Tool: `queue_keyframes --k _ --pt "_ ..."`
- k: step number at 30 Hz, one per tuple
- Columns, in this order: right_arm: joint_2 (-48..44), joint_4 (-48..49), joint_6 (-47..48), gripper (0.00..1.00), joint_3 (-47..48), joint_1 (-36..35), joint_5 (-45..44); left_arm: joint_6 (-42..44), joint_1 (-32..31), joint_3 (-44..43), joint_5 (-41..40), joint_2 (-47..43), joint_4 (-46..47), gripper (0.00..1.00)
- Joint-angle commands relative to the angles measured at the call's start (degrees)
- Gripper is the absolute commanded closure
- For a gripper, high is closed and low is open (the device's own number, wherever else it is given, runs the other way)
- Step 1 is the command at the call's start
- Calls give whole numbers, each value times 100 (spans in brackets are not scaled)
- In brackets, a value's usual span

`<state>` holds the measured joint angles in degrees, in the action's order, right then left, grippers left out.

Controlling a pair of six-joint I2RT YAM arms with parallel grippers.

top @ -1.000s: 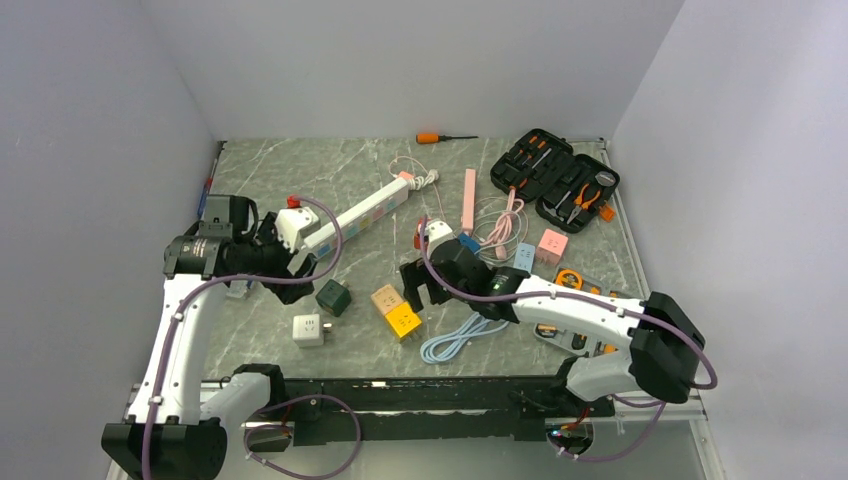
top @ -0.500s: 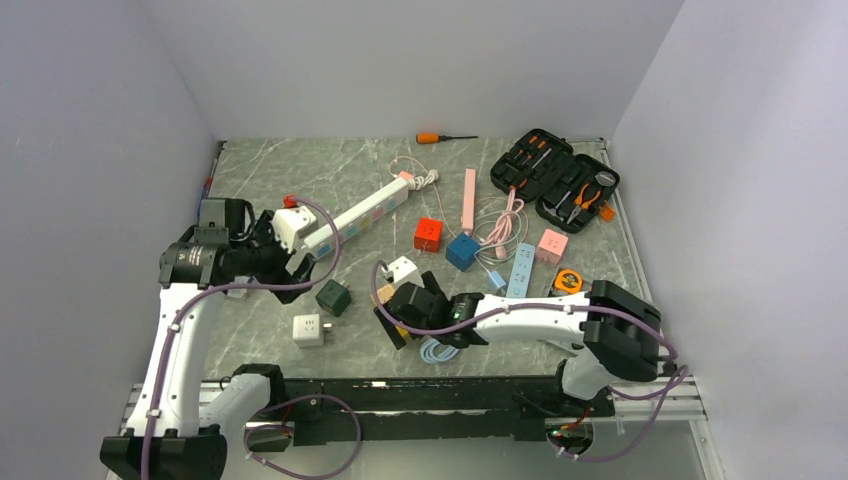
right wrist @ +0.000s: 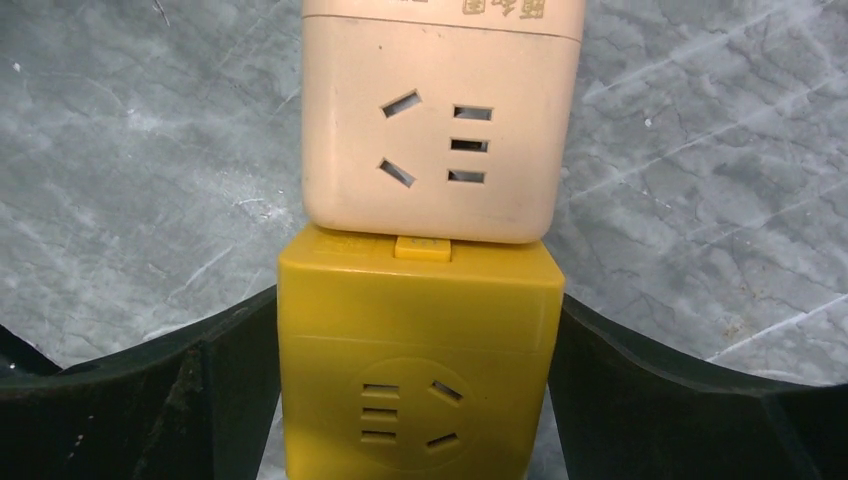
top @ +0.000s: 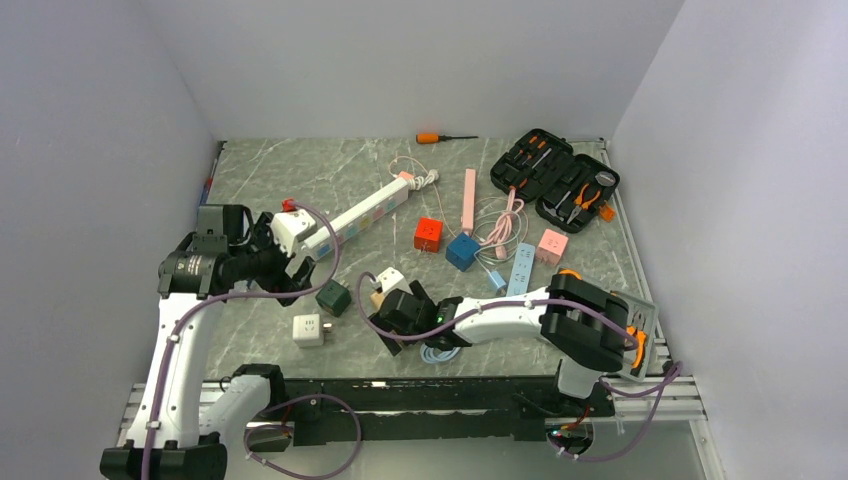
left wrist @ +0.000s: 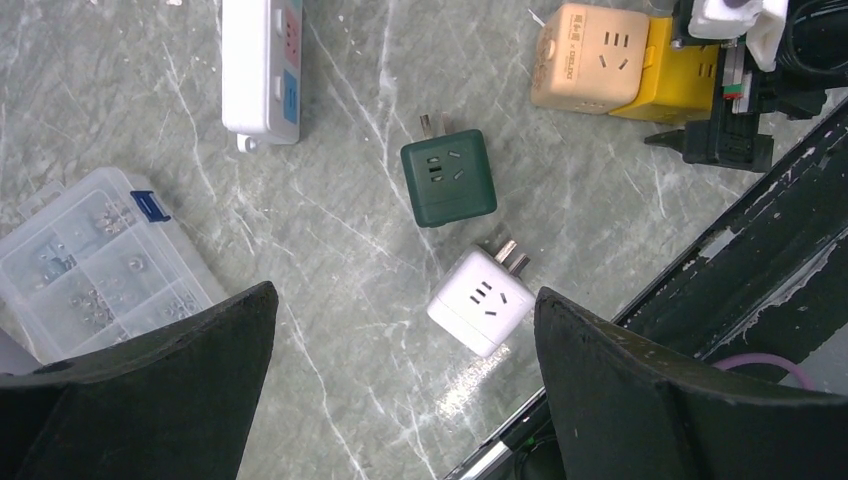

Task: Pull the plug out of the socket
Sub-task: Remove the plug from the socket.

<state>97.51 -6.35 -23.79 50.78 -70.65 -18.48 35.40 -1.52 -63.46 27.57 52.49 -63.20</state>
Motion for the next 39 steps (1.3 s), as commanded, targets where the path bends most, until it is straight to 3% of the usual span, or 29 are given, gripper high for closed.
queue_keyframes --k 1,9,15,17,25,27,31,36,39 --pt "88 389 165 16 90 -14 58 165 27 119 118 -212 187 1" --pt "-182 228 58 47 -110 -3 42 931 21 547 476 -729 313 1" --pt "-611 -80 347 89 -93 69 231 2005 23 1464 1159 -1857 1013 1" --pt "-754 -249 494 97 39 172 465 2388 24 1722 1293 -2162 1126 1" --pt "-1404 -808 826 100 826 1328 3044 5081 26 2140 2006 -3430 604 1" --pt "-1467 -1041 964 100 1093 1460 3469 6009 25 2382 2225 -3801 386 1" --pt "-1371 -1599 1271 100 1837 1499 3979 7079 24 2888 2852 -4527 363 1" --pt "-1053 -2047 1426 100 2566 1499 4642 7137 20 3384 3666 -4846 1189 1" --pt "-1025 -2076 1420 100 2653 1493 4803 7334 27 3531 3734 -4779 1578 1"
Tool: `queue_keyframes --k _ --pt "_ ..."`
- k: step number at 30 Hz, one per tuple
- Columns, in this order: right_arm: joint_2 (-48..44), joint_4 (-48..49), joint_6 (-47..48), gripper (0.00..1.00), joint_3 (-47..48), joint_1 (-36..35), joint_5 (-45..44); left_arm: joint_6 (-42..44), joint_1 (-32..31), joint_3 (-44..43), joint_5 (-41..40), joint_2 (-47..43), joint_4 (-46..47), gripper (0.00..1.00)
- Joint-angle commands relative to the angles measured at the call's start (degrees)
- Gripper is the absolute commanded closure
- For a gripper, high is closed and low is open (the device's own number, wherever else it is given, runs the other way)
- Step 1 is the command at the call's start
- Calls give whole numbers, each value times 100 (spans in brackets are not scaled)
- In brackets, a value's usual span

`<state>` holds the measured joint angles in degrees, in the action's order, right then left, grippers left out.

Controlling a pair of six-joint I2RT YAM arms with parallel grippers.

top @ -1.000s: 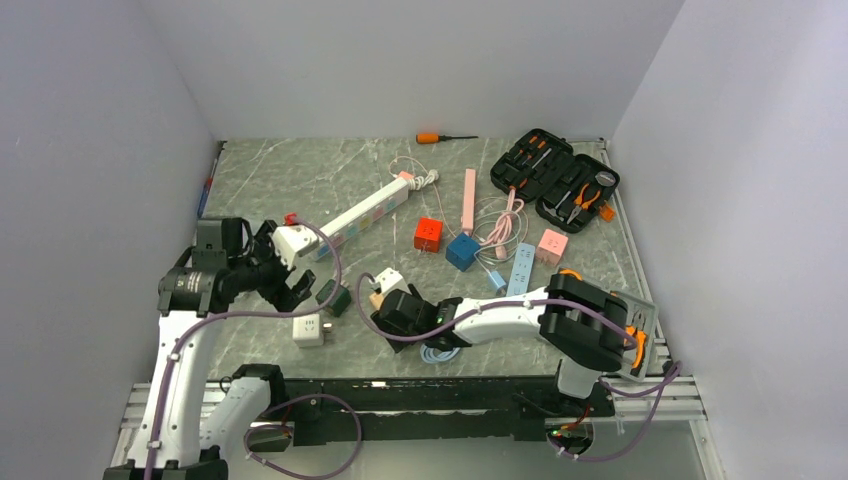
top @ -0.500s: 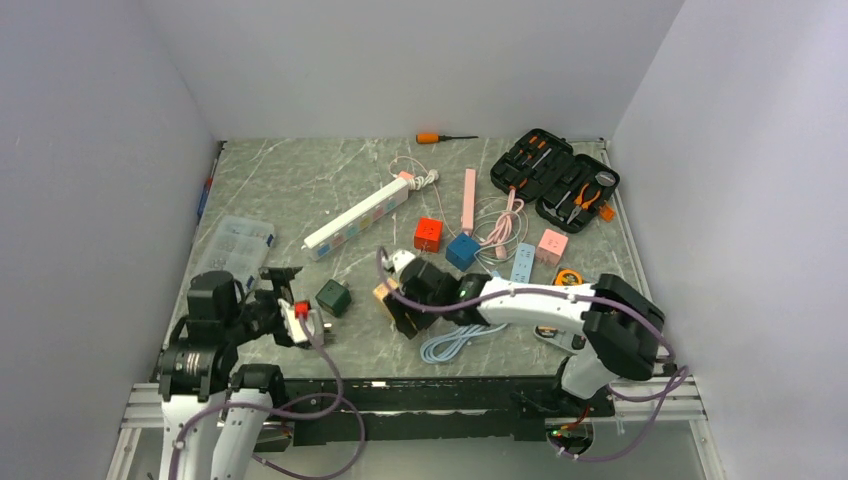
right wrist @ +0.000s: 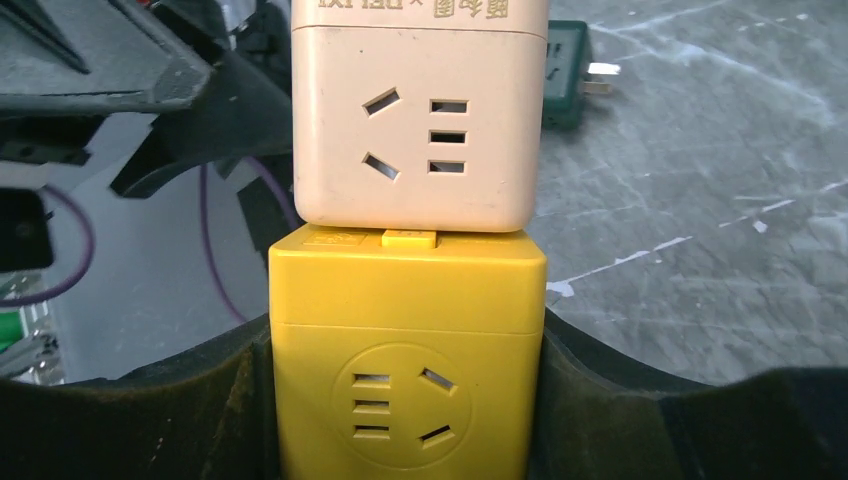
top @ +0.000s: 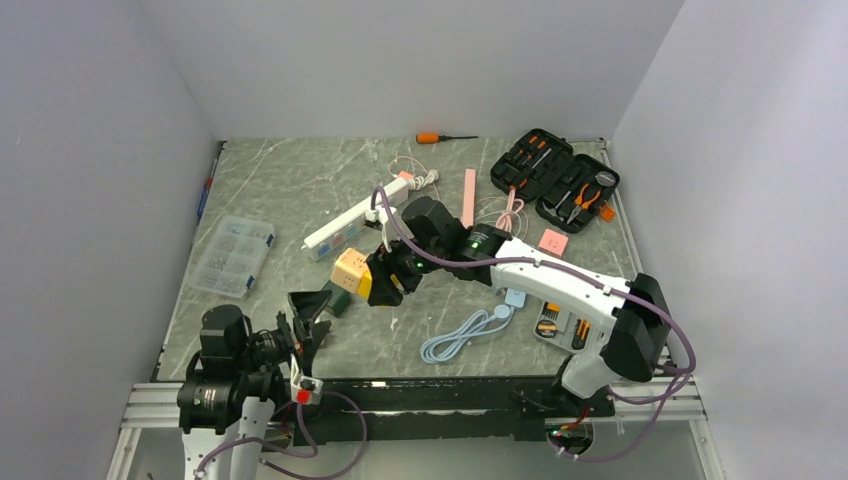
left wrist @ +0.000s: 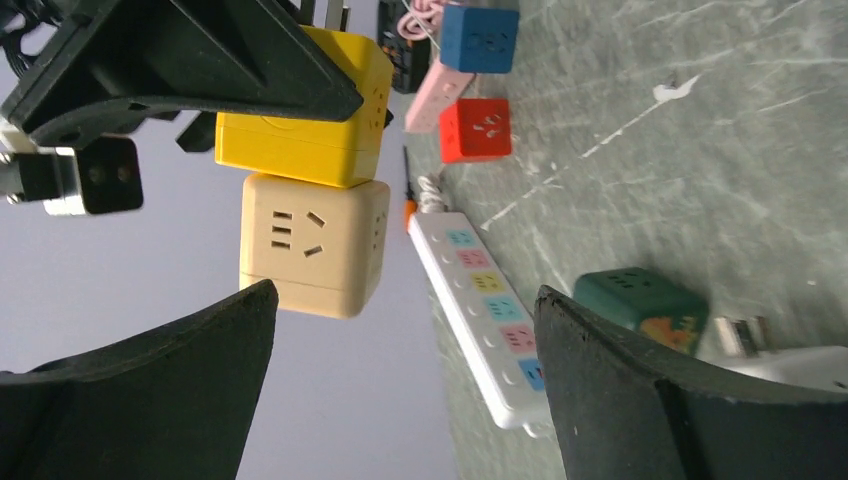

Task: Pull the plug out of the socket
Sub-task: Remove the plug from the socket.

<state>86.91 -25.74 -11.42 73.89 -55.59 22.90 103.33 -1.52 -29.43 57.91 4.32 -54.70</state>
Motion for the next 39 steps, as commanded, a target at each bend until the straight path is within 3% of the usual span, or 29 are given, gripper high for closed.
queue_keyframes --k 1,5,7,12,17,20,24,26,28,30,35,39 --pt "32 -146 190 100 338 -26 690 620 29 173 683 31 833 1" --pt "103 -227 255 100 364 -100 657 -262 23 568 843 -334 2252 1" --pt "151 -251 279 100 402 -163 602 -575 20 688 887 -408 2517 1" --pt "250 -160 219 100 603 -319 535 741 26 243 777 253 936 1" --pt "461 -152 201 100 883 -607 278 815 21 393 757 423 1221 1" --pt "558 -59 140 100 973 -735 194 1235 25 323 661 657 888 1" --pt "595 -36 114 100 939 -815 131 990 24 262 369 834 1119 19" --pt "532 -45 134 100 820 -814 86 715 28 301 208 803 1379 36" --pt "424 -45 153 100 654 -818 52 510 25 256 79 810 1504 63" --pt "293 -67 165 100 463 -805 -26 248 26 178 -57 860 1569 78" --pt "-81 -100 128 100 -98 -788 -153 161 23 46 -551 966 1502 78" --pt "-519 -247 101 100 -497 -765 -262 310 25 34 -1293 1241 1422 86"
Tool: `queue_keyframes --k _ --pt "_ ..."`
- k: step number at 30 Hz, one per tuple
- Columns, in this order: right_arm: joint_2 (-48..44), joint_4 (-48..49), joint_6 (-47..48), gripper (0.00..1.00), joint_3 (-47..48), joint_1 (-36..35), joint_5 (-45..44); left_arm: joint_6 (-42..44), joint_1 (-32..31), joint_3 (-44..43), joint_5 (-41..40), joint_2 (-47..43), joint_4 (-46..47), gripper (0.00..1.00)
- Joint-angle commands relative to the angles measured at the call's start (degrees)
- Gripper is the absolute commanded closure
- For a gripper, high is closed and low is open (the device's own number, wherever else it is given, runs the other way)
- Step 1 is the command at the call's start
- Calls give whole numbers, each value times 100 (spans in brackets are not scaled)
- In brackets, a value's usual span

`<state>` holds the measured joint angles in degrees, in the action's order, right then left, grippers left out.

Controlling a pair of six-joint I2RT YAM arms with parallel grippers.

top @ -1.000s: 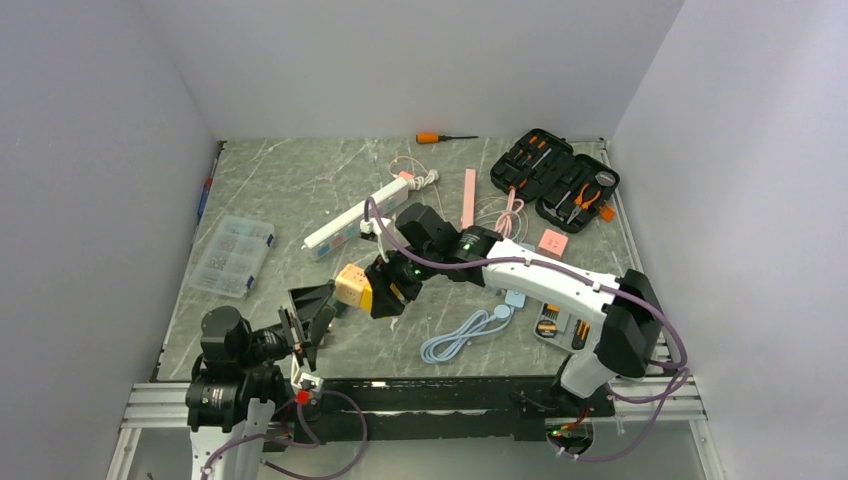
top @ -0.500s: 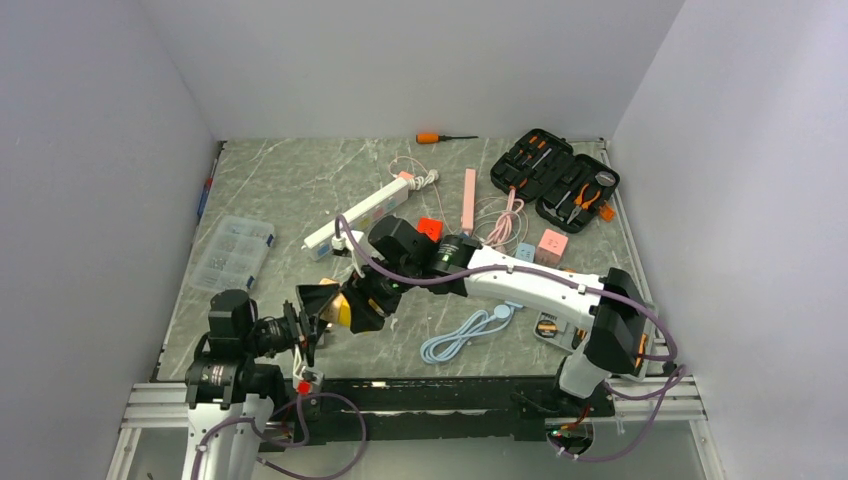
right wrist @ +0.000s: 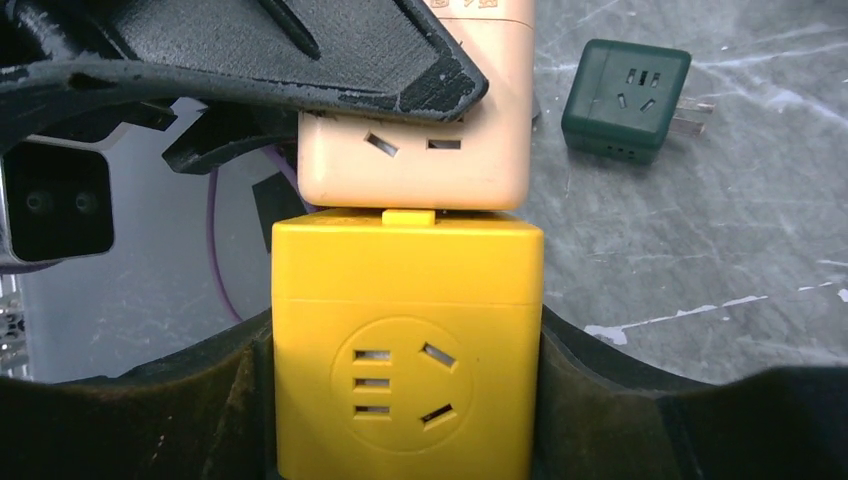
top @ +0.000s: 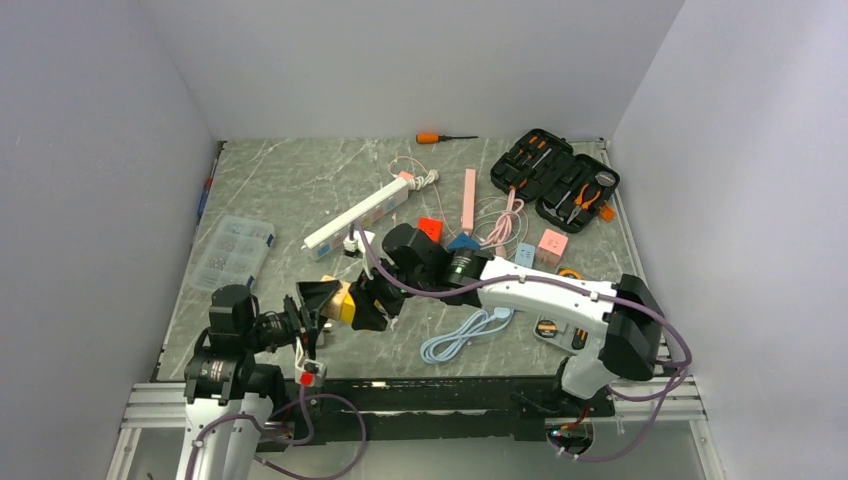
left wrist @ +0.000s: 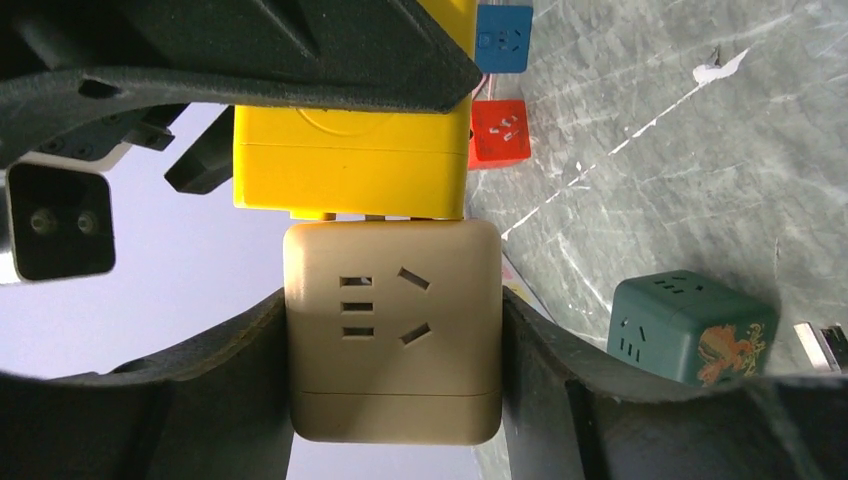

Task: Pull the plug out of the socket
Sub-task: Remove the plug from the socket, then place the plug at the center of the board.

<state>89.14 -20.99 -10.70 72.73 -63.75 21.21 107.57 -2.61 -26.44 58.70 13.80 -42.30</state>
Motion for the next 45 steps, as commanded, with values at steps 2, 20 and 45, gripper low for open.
queue_keyframes --k 2,20,45 --pt "-1023 -767 -4 100 -640 75 -171 -268 131 -266 -1699 533 354 90" --pt "-1767 -746 -157 100 -1584 373 -347 -16 746 -191 -1659 1338 1229 38" --pt "-717 -319 -516 100 -1246 1736 -1836 -5556 749 -2600 -3202 3994 335 70"
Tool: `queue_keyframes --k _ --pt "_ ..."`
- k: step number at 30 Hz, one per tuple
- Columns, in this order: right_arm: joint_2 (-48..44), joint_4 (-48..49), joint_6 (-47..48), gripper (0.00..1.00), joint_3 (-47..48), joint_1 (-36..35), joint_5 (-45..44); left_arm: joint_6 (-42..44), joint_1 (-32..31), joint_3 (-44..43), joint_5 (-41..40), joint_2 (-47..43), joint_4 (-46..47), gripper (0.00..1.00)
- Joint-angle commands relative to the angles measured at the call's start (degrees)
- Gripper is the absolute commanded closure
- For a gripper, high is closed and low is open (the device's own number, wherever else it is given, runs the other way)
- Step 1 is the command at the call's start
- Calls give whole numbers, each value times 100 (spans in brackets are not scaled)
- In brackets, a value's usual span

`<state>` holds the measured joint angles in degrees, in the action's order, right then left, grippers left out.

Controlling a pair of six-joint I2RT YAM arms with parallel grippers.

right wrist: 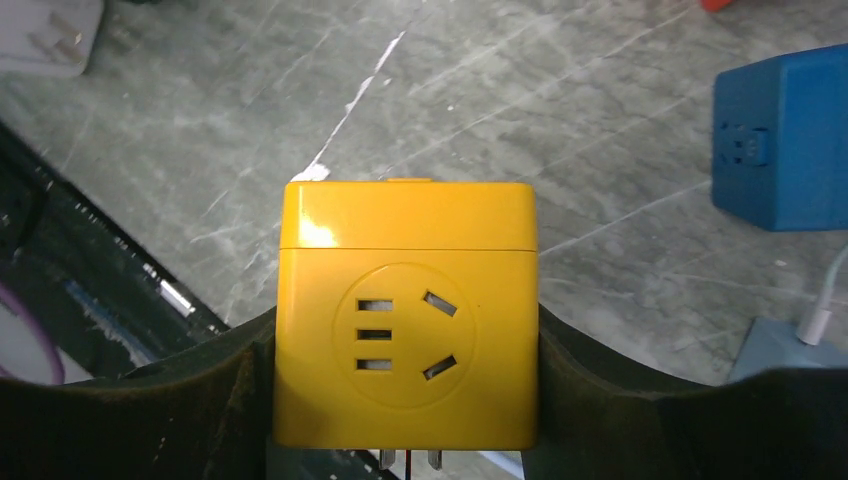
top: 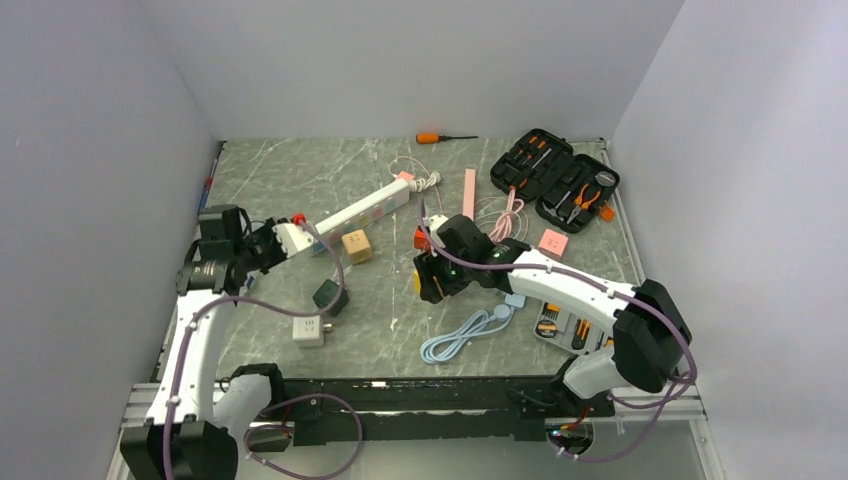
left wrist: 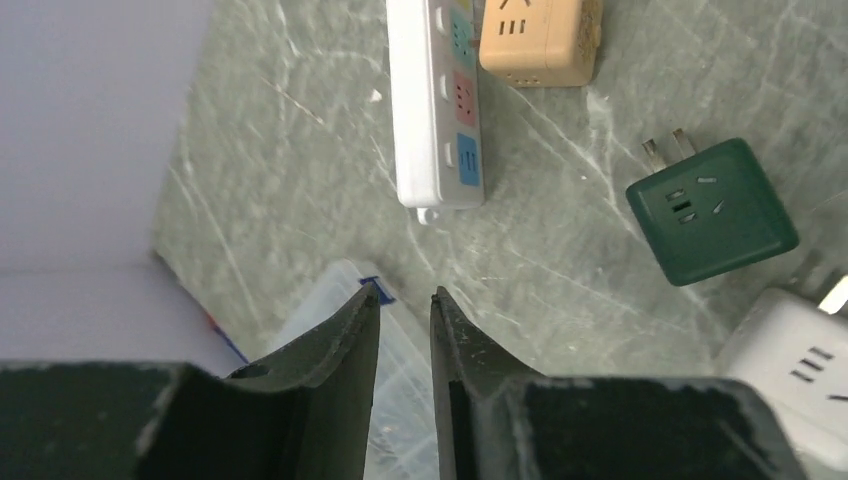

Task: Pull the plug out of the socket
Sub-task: Place the plug at the center of the board.

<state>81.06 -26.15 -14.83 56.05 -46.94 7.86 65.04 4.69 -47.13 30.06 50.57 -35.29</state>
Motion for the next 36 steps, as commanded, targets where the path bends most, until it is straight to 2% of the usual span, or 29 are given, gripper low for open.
queue_keyframes --k 1,5,8,12,14,16,19,22,28,34,36 --pt "168 178 -118 100 470 61 -617 -1534 18 -651 -403 434 -408 68" --pt "428 181 -237 100 576 58 -1082 -2280 18 -1113 -707 1031 -765 58" --pt "607 181 -290 100 615 66 -1417 -2632 23 -1345 -910 1484 -1025 42" --pt "918 156 -323 100 680 66 -1764 -3037 36 -1397 -1076 1893 -1104 28" --pt "1042 159 -359 100 683 77 -1933 -3194 33 -1432 -1103 2023 -1149 13" --pt "1129 220 -415 100 631 99 -2086 -3334 52 -1493 -1096 2141 -1202 3" --pt "1220 406 -529 100 506 158 -2225 -3548 106 -1595 -1037 2266 -1241 1" --pt "1347 619 -635 94 444 201 -2334 -3735 150 -1723 -995 2383 -1327 1" --pt "1755 890 -776 66 501 221 -2624 -3811 261 -1747 -942 2459 -1430 1" --pt "1990 1016 -842 18 593 246 -2785 -3718 370 -1616 -984 2312 -1436 1" --pt "1974 1061 -818 10 615 257 -2752 -3726 419 -1635 -931 2318 -1489 1"
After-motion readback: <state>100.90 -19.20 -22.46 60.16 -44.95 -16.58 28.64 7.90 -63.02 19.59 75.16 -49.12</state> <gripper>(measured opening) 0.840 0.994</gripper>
